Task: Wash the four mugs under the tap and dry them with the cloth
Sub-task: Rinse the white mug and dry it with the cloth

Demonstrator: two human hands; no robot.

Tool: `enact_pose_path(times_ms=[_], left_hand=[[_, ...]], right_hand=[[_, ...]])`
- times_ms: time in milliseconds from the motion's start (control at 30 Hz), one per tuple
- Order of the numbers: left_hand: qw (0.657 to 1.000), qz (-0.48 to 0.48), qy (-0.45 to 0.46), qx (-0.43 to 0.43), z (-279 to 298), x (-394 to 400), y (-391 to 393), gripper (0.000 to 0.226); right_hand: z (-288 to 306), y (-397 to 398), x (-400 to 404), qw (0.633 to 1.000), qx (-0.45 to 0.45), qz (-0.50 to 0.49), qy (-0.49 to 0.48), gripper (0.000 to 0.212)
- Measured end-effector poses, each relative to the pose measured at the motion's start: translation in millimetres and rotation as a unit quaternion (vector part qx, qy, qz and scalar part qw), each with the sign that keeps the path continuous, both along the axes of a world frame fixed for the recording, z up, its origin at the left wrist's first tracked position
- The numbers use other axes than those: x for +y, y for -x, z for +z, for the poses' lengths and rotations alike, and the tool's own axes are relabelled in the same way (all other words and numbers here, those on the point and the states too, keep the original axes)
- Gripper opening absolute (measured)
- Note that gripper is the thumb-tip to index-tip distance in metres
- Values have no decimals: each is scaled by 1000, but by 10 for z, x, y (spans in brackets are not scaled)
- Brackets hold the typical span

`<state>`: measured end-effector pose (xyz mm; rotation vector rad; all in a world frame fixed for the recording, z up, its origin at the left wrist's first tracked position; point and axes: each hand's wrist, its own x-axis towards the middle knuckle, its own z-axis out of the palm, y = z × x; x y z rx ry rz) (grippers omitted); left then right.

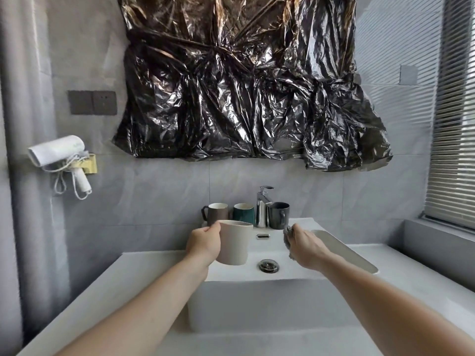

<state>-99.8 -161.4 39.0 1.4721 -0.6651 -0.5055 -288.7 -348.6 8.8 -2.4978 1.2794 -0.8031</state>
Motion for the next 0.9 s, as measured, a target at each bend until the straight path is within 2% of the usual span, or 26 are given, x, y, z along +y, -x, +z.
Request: enact_pose_path(times_ms=[100,167,267,367,467,533,633,700,767,867,900], left_hand=[[999,-4,16,44,27,137,-51,25],[997,-11,25,76,18,192,-53,21],[993,-18,42,105,-5,261,-6,27],[989,-24,57,135,-23,331,96,41],[986,-39,67,149,-24,397,208,44],[987,-55,66,136,-33,435,268,46],[987,-83,66,124,-47,511,327,46],[986,-95,67,122,-52,591,354,46],[987,-103,65,108,-72,666,382,46],[988,-113,58,83,-123,760,446,45],[988,-115,58,81,-152,785,467,44]], right_hand=[[-77,-165,8,996,-60,48,-55,22],[-114,-313,57,978,-147,93,-112,21],[-63,-505,380,910,-318,148,-220,21],[-36,-605,794,874,-397,147,-240,32],[-69,-700,1152,865,-421,157,-224,22],[-149,-740,1320,875,-426,183,-142,20],[-322,-658,1535,907,-372,197,26,48],[-350,-568,1628,917,-331,201,98,53],[-327,-519,1563,915,-332,207,99,52],[-281,-472,1464,891,-412,190,-35,48],[-309,-451,1530,886,-422,190,-40,48]])
